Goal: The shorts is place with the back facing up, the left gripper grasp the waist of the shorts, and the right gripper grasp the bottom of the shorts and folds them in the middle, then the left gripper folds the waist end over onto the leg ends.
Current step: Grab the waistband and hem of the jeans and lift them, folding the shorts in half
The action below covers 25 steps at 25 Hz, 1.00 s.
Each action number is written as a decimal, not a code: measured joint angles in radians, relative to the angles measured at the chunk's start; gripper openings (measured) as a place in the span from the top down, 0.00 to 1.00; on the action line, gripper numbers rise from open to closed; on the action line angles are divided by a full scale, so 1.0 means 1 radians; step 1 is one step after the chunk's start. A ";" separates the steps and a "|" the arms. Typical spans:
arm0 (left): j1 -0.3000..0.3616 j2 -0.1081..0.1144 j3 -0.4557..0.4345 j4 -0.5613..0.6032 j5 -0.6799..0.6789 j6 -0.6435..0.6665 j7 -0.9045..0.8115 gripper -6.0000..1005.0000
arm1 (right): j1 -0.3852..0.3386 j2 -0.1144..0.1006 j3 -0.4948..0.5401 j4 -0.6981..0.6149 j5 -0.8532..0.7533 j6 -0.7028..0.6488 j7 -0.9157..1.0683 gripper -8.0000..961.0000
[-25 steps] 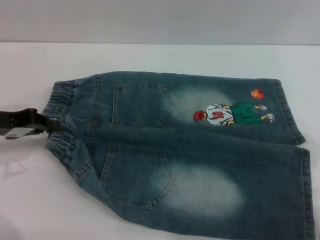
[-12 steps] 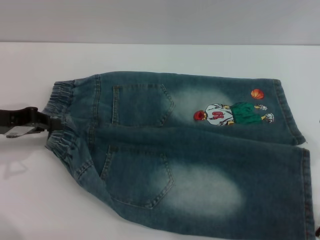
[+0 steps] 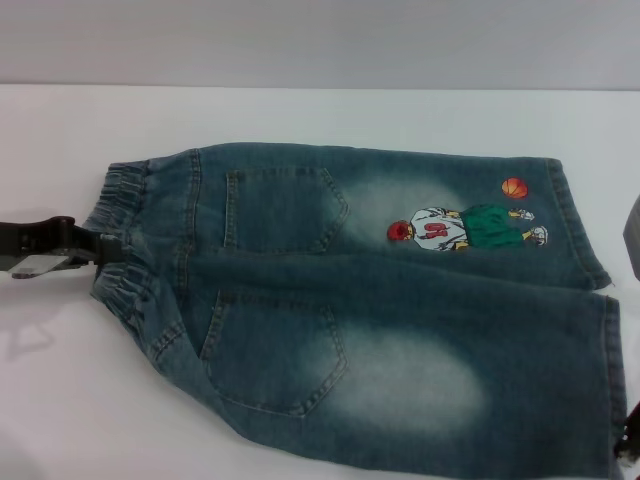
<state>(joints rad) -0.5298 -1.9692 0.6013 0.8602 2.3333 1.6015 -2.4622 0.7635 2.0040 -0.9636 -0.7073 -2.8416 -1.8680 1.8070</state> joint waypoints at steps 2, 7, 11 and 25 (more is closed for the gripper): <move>0.000 0.000 0.000 0.000 0.000 0.000 0.001 0.97 | 0.004 0.002 0.000 -0.008 0.013 0.000 0.000 0.43; 0.001 0.000 0.000 -0.001 0.000 0.000 0.003 0.97 | 0.011 0.003 0.000 -0.017 0.031 -0.002 -0.001 0.43; 0.001 0.000 0.000 -0.001 0.000 0.001 0.003 0.97 | 0.014 0.006 0.000 -0.040 0.044 -0.014 -0.003 0.43; 0.008 0.003 0.000 -0.001 -0.002 0.003 0.013 0.96 | 0.026 0.038 0.000 -0.057 0.050 -0.011 -0.008 0.55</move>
<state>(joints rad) -0.5216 -1.9658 0.6012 0.8590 2.3315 1.6040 -2.4489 0.7890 2.0422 -0.9634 -0.7647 -2.7917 -1.8794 1.7994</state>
